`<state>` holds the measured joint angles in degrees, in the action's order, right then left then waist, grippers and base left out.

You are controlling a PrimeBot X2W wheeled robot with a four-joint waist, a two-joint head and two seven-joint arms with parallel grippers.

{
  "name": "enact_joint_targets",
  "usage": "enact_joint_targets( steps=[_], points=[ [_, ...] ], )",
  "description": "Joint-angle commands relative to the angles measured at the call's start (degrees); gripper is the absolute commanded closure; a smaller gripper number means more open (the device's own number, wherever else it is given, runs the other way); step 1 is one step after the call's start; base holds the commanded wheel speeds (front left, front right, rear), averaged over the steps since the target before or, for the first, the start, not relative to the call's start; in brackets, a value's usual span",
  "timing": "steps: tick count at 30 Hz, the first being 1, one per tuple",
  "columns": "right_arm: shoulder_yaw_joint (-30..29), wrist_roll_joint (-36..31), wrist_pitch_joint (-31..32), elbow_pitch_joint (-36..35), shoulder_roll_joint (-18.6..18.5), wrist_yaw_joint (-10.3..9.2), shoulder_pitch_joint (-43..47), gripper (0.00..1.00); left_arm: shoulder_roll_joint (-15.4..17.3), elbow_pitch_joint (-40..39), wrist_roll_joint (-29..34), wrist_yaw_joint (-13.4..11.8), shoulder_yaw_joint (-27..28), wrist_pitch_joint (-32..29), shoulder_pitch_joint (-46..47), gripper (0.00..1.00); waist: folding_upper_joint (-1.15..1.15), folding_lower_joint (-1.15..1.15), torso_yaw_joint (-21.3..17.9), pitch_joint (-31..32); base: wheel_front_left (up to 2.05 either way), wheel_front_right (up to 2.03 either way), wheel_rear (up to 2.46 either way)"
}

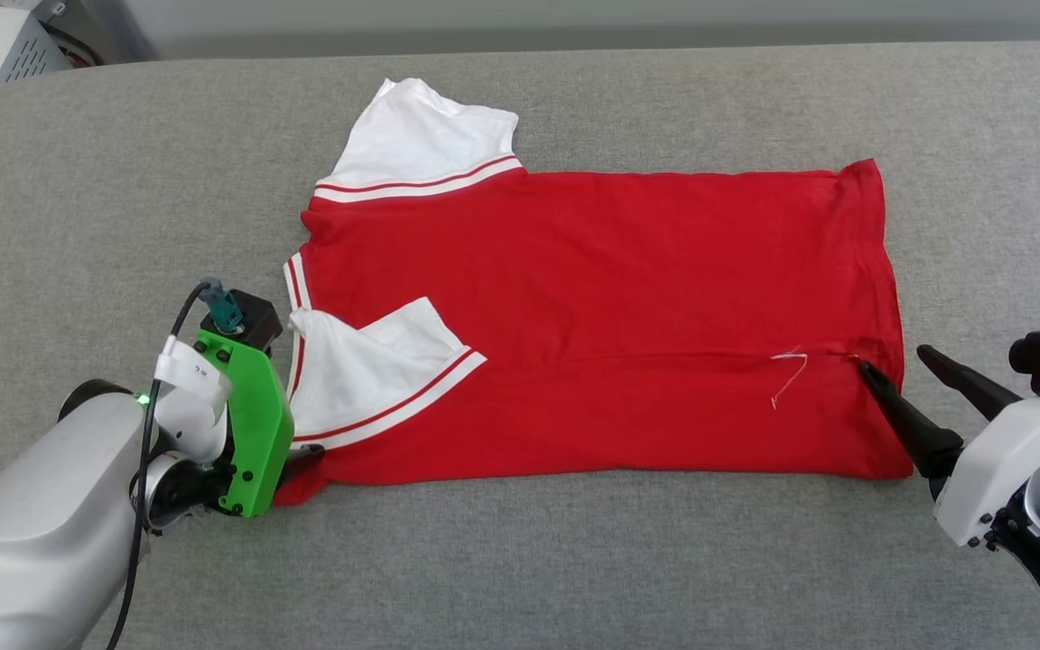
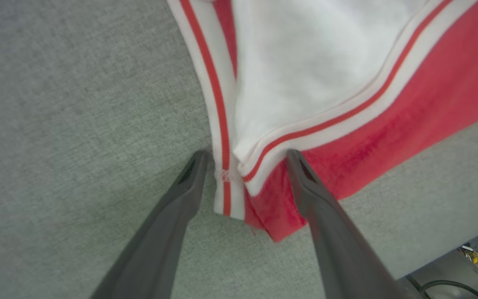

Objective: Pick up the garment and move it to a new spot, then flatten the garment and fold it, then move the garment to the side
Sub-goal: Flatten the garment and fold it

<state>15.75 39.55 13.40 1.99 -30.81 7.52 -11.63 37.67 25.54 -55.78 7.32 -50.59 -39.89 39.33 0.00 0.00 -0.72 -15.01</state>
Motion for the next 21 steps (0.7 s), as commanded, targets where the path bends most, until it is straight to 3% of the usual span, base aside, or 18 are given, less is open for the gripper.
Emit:
enact_joint_targets(
  steps=[1,4,5,12,21],
  points=[
    [0.19,-0.49,0.05,0.02,0.32,-0.03,-0.90,0.00,-0.42,1.08,-0.02,0.16,-2.06,-0.72,-2.51,0.00,0.00,0.00,-0.35,-0.42,0.00,0.00,0.00],
    [0.29,-0.44,0.17,0.09,0.28,-0.03,-1.38,0.00,-0.56,1.62,-0.31,0.16,-3.41,0.13,-3.27,0.00,0.00,0.00,-0.39,-0.43,0.00,0.00,0.00],
    [0.06,-0.66,0.34,-0.12,-0.32,-0.03,-2.04,0.00,-0.27,1.46,-0.64,0.16,-4.43,1.41,-3.31,1.00,0.00,0.00,-0.22,-0.03,0.00,0.00,0.00],
    [-0.64,-0.62,3.62,-2.21,-4.83,-0.03,-4.70,0.00,1.19,-0.45,-1.61,0.16,-2.89,7.76,-2.15,1.00,0.00,0.00,0.73,1.37,0.00,0.00,0.00],
    [0.80,4.87,20.16,-4.96,-13.10,-0.03,-7.02,0.00,3.02,-5.55,0.51,-0.05,-2.11,12.80,-1.50,1.00,0.00,0.00,2.08,1.96,0.00,0.00,0.00]
  ],
)
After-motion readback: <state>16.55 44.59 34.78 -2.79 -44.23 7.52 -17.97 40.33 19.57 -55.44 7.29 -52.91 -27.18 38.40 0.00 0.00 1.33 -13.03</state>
